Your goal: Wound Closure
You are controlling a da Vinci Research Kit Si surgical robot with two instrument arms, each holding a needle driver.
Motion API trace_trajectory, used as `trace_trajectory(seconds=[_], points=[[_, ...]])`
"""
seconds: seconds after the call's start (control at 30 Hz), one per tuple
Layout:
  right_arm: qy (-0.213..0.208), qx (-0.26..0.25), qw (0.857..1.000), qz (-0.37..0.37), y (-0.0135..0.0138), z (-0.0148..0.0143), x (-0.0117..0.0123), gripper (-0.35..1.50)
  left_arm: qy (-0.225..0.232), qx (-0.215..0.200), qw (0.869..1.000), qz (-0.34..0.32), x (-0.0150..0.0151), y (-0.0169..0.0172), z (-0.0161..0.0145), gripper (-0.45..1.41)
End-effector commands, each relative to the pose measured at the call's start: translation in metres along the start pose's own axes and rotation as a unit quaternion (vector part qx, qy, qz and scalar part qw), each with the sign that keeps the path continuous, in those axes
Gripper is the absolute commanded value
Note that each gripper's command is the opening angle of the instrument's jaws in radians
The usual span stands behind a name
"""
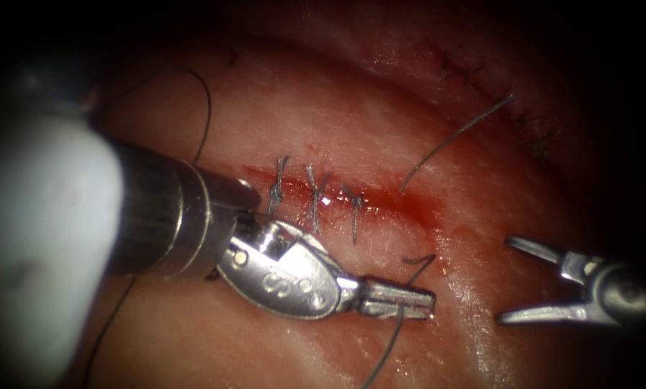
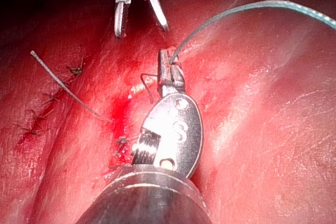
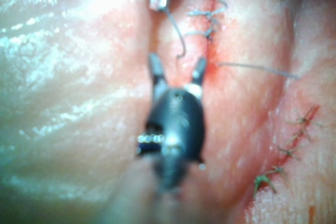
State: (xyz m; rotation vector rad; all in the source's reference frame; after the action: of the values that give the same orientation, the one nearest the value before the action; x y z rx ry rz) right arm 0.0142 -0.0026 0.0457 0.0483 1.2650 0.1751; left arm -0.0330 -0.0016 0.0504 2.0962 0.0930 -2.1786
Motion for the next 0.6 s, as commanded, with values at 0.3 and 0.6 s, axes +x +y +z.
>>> trace_trajectory(seconds=[0.3,0.6], points=[[-0.026,0.011,0.996,-0.086,0.0006,0.0062,0.0002,0.83,0.051,-0.013,0.998,-0.022,-0.0013,-0.0011,-0.0012,-0.45],[-0.034,0.009,0.994,-0.105,0.0003,0.0083,0.0008,0.79,0.063,-0.021,0.997,-0.025,-0.0012,-0.0013,-0.001,-0.45]])
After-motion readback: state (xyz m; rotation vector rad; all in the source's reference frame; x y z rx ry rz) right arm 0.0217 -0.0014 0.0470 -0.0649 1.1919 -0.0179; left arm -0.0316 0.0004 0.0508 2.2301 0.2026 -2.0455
